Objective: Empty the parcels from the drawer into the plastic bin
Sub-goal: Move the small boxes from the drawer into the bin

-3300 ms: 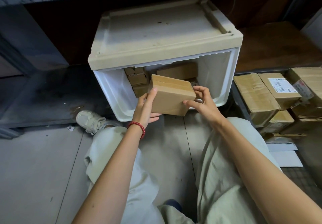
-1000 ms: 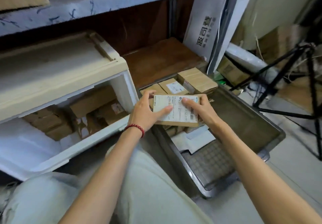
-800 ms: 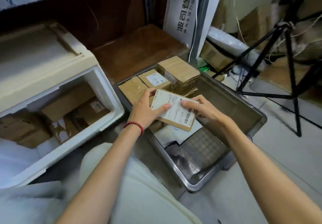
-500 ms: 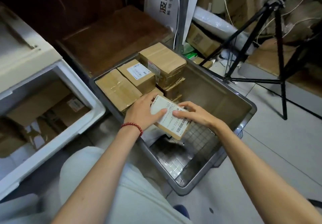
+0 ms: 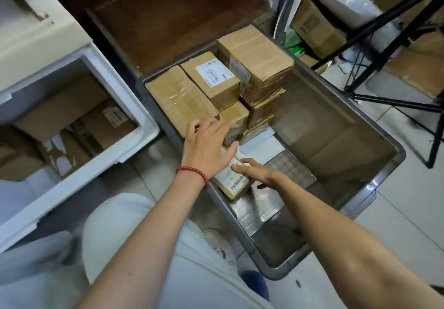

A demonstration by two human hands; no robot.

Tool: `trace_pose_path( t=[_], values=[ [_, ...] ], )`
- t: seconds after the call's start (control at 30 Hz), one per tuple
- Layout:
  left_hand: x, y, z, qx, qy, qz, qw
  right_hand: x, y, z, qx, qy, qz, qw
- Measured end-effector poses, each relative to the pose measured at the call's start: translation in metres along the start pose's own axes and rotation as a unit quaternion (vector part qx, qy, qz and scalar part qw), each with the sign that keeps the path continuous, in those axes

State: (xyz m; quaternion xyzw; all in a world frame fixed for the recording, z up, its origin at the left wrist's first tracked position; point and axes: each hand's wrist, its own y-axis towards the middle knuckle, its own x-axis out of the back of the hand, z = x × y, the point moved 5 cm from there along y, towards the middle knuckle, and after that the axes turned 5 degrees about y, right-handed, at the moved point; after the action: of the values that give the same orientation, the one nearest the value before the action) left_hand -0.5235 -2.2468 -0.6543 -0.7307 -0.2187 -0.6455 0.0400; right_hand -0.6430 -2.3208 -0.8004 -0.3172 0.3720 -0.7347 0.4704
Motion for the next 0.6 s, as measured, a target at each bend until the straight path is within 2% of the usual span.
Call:
trace_pose_path(
  t=[0.27, 0.47, 0.6],
  values=[
    [-0.004, 0.001, 0.004, 0.010, -0.009, -0.016, 1.000, -0.024, 0.033, -0.004, 0.043, 0.017, -0.044, 0.998],
    [-0.006, 0.001, 0.004, 0.007, -0.010, -0.018, 1.000, -0.028, 0.046, -0.002, 0.072, -0.041, -0.106, 0.991],
    [-0.008, 0.000, 0.006, 0.005, -0.022, -0.013, 1.000, -0.031, 0.046, 0.000, 0.051, -0.106, -0.126, 0.985]
  ],
)
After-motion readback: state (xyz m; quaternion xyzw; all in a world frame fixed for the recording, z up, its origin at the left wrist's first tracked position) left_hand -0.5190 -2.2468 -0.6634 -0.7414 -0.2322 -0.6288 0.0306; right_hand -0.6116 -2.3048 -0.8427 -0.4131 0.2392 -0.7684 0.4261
